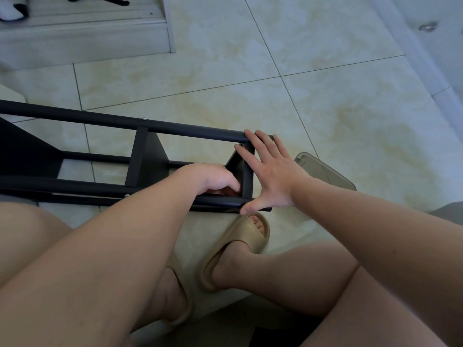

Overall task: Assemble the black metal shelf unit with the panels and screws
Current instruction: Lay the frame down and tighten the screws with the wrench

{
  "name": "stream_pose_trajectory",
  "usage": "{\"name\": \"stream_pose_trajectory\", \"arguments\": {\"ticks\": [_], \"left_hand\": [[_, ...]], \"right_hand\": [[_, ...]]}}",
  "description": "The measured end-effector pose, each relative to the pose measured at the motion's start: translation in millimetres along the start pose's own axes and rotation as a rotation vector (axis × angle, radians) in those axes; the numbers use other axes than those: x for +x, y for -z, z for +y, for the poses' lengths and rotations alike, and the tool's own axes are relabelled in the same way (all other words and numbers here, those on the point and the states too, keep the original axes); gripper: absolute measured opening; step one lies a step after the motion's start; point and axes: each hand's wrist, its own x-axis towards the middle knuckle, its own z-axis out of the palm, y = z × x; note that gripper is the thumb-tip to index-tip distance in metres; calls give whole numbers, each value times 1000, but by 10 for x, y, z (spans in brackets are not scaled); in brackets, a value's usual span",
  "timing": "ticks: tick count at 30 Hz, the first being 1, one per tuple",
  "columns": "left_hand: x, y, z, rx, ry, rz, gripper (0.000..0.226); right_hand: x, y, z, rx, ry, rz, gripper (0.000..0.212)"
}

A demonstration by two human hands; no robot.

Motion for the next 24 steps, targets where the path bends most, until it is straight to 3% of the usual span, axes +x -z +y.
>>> {"name": "stream_pose_trajectory", "arguments": {"ticks": [7,15,24], "left_hand": [[8,-13,3,10,-16,0,11],[6,-12,3,-43,6,-5,31],[-34,1,8,-35,-3,-28,28]], "right_hand": [[6,-7,2,7,2,3,145],[11,-17,10,8,1,4,145],[12,-9,0,5,-1,-3,146]]}}
